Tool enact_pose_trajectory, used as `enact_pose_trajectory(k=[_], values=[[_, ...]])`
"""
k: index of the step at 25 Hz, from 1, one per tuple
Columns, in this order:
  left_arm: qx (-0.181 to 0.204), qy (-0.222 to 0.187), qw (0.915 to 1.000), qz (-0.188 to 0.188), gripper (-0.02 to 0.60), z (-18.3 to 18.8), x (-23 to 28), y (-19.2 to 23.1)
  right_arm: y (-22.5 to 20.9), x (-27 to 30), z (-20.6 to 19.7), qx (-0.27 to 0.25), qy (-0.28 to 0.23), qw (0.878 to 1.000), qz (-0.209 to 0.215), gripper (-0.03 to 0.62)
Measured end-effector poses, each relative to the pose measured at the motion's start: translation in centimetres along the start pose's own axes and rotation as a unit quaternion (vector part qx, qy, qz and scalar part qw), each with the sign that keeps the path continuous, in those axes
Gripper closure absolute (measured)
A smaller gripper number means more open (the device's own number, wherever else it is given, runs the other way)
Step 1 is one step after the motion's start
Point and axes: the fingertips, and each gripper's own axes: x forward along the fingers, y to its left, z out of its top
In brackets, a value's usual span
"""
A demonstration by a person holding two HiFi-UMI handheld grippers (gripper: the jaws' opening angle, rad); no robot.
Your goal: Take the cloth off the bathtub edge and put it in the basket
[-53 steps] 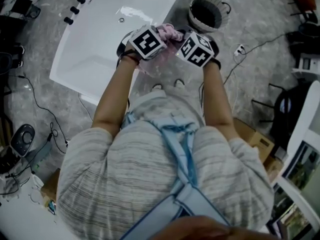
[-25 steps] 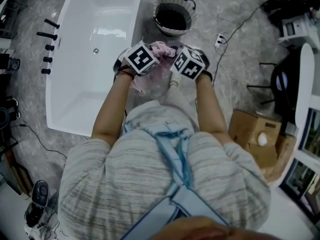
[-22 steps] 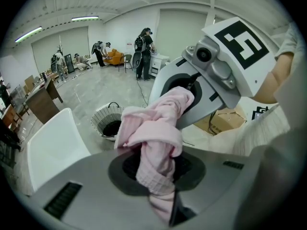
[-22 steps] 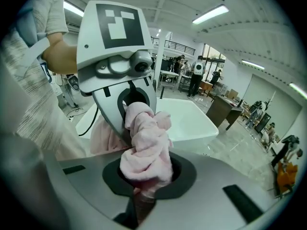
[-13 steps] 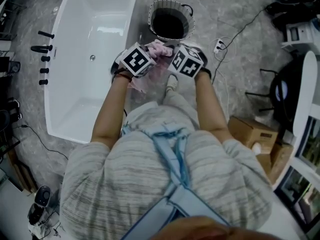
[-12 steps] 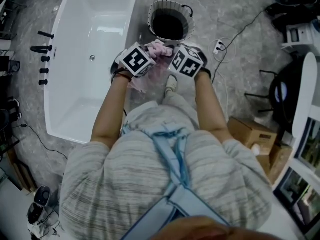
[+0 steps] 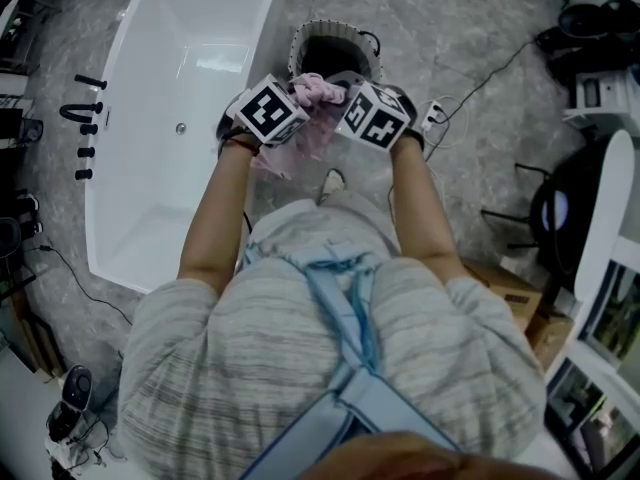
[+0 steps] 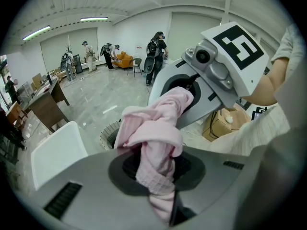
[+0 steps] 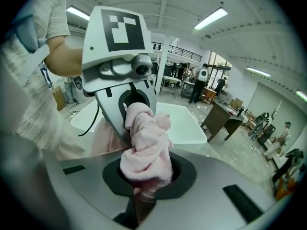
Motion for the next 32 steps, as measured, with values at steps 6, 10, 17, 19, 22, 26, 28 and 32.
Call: enact_pose_trajectory(k=[6,10,17,19,22,26,28,32], values=[[-0.006,-0.04,0.9987,0.032,0.505,4.9,-1.6,3.6,-6.0,-2.6,2.1,-0.013,-0.032,0.999,-0.041,0.546],[0.007,-0.059,0.9971,0.049,0.505,7.7,-2.6,4.9,-8.8,-4.3,3.2,-0.013,-0.03,0.997,-0.07,0.546],[0.043,-0.067,0.9961,0.038,0.505,12.7,-1.5,8.8,-15.1,-5.0,2.4,-0.007,-0.009,0.994,-0.11,0.546],[0.05,-0.071,0.9959,0.027,0.505,13.7,-1.0,10.1,-16.8,-4.8,2.2,0.0,-0.005,0.993,-0.119,0.546],[0.064,-0.073,0.9952,0.007,0.505,15.6,-0.2,11.7,-19.3,-4.7,1.6,0.01,0.004,0.992,-0.127,0.546],[0.081,-0.076,0.9937,-0.012,0.506,18.0,0.8,13.7,-22.5,-4.6,0.6,0.037,0.01,0.989,-0.14,0.546],[0.091,-0.071,0.9931,-0.021,0.505,18.7,1.3,14.7,-23.7,-4.3,0.3,0.045,0.016,0.988,-0.148,0.546],[0.107,-0.068,0.9912,-0.037,0.505,19.8,2.3,16.8,-26.1,-3.5,0.0,0.057,0.03,0.985,-0.162,0.546]])
